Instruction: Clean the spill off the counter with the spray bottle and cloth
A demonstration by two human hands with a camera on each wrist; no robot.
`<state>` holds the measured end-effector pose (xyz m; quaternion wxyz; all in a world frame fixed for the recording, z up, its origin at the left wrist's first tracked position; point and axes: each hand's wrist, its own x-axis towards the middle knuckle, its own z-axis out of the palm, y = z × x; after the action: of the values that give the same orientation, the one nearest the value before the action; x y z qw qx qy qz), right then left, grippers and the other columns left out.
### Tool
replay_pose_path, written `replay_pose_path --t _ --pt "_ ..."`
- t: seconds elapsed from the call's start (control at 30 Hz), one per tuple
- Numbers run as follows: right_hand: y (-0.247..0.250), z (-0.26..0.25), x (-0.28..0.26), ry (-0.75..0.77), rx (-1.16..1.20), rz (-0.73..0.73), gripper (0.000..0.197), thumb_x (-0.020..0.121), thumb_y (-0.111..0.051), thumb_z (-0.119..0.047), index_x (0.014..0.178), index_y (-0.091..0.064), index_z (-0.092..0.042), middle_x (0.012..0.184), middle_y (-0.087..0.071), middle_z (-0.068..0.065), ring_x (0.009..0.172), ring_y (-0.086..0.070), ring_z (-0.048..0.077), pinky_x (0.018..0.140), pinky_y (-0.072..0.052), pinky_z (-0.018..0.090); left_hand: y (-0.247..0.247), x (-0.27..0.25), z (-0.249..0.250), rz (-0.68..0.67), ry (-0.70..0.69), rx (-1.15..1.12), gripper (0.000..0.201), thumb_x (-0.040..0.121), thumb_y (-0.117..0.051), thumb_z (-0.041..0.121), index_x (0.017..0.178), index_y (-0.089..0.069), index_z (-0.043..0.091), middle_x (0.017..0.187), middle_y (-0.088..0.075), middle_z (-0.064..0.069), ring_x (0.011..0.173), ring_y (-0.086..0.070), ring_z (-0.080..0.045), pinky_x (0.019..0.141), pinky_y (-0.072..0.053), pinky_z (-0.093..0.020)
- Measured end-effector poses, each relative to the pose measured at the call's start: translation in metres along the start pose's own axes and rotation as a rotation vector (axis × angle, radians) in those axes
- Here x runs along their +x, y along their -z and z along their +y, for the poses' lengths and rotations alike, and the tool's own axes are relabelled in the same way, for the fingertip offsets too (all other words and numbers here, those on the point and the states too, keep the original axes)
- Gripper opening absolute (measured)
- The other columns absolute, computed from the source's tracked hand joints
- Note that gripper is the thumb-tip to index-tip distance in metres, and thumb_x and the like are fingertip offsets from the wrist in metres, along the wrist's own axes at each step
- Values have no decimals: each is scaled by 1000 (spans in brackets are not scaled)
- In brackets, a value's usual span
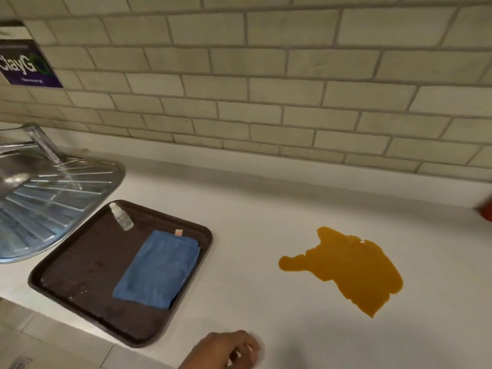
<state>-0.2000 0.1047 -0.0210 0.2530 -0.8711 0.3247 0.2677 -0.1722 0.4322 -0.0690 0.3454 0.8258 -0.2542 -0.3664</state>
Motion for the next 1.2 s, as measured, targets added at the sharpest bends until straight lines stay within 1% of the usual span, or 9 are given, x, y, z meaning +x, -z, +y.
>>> replay_pose_path --t 0.13,0.23,0.3,0.37,0.47,0.67,0.8,0.93,1.2 --pt "-1 -44 -11 -160 -31 11 166 2 -65 -96 149 -6 -46 98 -58 11 68 -64 35 45 -51 57 45 6 -15 145 -210 54 15 92 -61 43 105 -69 44 90 -72 20 84 -67 -2 72 -51 -14" --pt "-19 -74 -43 -135 31 -28 154 22 -69 -96 153 -5 -43 135 -57 11 97 -66 42 74 -55 64 76 11 -22 222 -298 74 16 96 -61 37 107 -72 35 94 -73 20 89 -67 -2 70 -51 -15" --pt "-55 -110 -85 185 -53 -246 100 76 -59 -80 155 -22 -30 147 -49 4 122 -57 32 103 -48 47 99 13 -27 308 -305 69 17 97 -61 38 110 -72 35 94 -72 23 92 -67 0 73 -52 -16" --pt "-96 -142 -116 453 -158 -387 45 103 -40 -47 145 -42 -33 145 -50 -6 128 -51 14 108 -38 26 121 13 -35 422 -295 52 22 95 -59 43 112 -71 36 95 -73 23 92 -67 1 77 -55 -21" --pt "-110 -171 -93 704 -75 -88 28 102 -43 -41 128 -54 -39 122 -60 -16 106 -56 0 96 -43 23 151 16 -43 552 -286 16 21 96 -61 37 113 -72 33 100 -74 17 91 -69 -1 79 -57 -26" --pt "-108 -240 -21 865 24 86 30 98 -49 -31 127 -57 -28 124 -54 -4 110 -56 15 96 -45 32 201 24 -55 793 -226 1 23 94 -64 22 115 -69 28 113 -68 15 99 -65 -1 88 -55 -26" --pt "-120 -281 26 822 79 114 39 93 -51 -32 130 -58 -22 133 -52 3 126 -50 21 106 -40 35 239 39 -67 924 -147 55 27 90 -67 17 116 -68 24 112 -60 6 94 -61 -14 92 -51 -32" --pt "-134 -311 56 749 45 123 51 98 -52 -34 145 -45 -15 146 -42 5 134 -42 25 112 -34 36 284 67 -96 949 -17 162 35 86 -69 20 121 -66 24 128 -57 -7 116 -55 -27 104 -41 -35" --pt "-168 -356 85 527 -137 103 73 95 -57 -43 154 -25 -13 161 -20 7 142 -32 31 113 -33 52 335 107 -156 845 80 99 68 84 -71 14 146 -43 20 149 -38 -16 128 -47 -38 110 -41 -50"
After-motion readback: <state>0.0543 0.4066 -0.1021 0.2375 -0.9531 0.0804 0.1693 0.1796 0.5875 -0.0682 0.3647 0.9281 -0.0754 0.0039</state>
